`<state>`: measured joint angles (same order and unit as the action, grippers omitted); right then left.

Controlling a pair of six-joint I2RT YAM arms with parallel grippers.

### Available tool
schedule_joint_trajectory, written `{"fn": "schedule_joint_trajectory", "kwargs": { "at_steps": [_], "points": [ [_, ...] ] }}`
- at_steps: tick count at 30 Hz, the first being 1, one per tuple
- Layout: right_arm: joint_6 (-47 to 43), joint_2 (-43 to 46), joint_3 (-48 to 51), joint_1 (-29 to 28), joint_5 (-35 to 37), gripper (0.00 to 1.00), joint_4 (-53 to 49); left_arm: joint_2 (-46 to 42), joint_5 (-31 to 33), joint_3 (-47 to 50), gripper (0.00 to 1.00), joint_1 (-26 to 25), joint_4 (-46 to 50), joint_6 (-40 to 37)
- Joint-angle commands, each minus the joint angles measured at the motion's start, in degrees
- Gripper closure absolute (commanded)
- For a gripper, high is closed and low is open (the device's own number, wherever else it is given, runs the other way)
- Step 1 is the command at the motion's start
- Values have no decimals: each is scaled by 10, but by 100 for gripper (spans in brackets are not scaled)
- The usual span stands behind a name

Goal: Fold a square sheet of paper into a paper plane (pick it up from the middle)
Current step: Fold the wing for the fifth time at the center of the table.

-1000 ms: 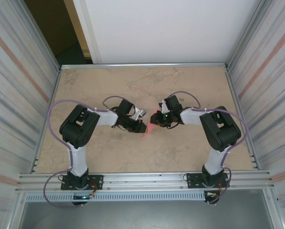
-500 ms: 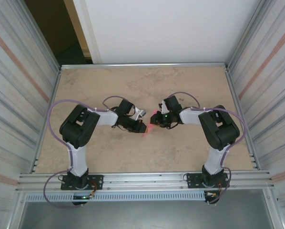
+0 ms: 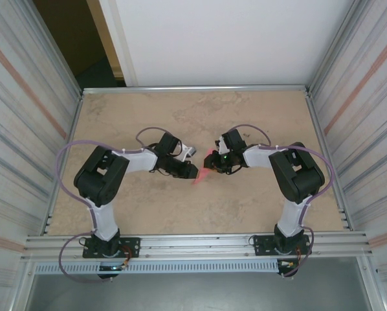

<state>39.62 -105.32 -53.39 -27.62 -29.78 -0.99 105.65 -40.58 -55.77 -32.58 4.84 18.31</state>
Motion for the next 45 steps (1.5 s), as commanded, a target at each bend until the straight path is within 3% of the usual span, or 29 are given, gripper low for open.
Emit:
{"fn": "schedule_joint_trajectory", "kwargs": {
  "at_steps": [1,7,16,45],
  "points": [
    [2,-13,-9,6,17,72,-26,-40,25,5,76,1,9,12],
    [2,-12,-9,6,16,73,-28,-50,19,-1,84,-4,-9,30],
    [3,-16,-13,6,14,77,-31,6,11,-45,92,-35,-2,35],
    [3,-22,-19,5,13,78,-40,63,25,-42,96,-38,34,38]
  ]
}}
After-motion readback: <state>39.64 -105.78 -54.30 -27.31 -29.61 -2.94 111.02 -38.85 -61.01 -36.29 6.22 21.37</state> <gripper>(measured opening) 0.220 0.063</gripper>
